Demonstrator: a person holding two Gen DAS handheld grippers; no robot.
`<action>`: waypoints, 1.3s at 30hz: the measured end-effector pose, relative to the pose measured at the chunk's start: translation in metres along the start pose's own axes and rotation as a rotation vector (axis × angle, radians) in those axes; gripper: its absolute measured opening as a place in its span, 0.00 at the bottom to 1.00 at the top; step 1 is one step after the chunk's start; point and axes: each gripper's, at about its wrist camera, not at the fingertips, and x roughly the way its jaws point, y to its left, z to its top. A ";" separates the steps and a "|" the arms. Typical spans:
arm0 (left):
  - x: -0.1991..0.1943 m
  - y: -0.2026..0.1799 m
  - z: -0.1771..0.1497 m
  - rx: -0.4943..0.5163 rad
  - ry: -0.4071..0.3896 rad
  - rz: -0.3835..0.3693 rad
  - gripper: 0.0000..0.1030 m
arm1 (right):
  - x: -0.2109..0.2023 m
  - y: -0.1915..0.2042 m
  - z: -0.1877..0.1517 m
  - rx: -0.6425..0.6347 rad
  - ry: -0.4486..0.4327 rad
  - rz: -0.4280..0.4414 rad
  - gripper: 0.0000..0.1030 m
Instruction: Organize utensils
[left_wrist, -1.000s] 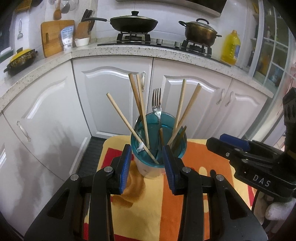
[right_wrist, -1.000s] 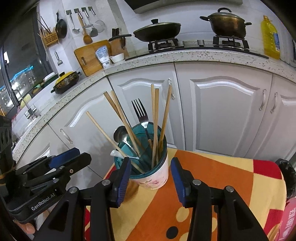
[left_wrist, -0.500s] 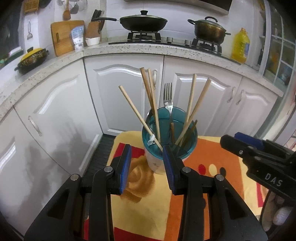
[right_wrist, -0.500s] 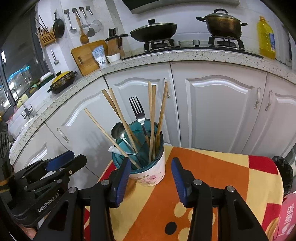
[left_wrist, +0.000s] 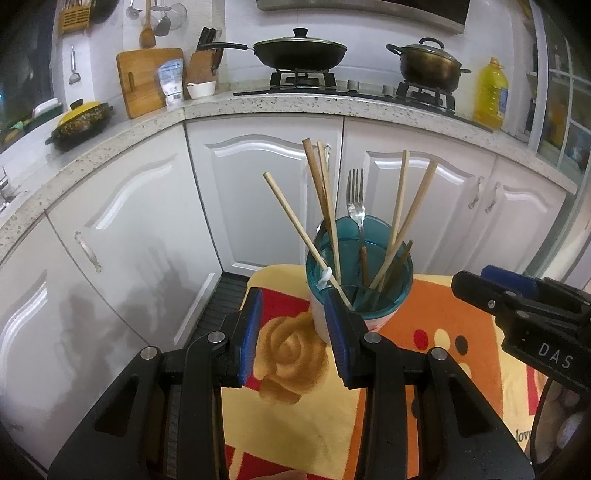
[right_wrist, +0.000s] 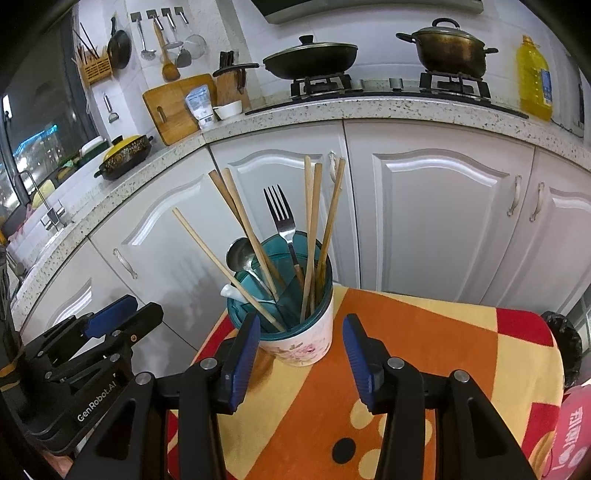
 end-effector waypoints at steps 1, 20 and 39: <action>-0.001 0.000 -0.001 0.000 -0.002 0.001 0.33 | 0.000 0.001 0.001 -0.003 -0.002 0.001 0.46; -0.010 0.006 0.001 -0.016 -0.031 0.021 0.33 | -0.004 0.009 0.003 -0.040 -0.011 -0.014 0.53; -0.012 0.007 0.002 -0.019 -0.040 0.028 0.33 | 0.001 0.008 0.001 -0.046 0.005 -0.007 0.54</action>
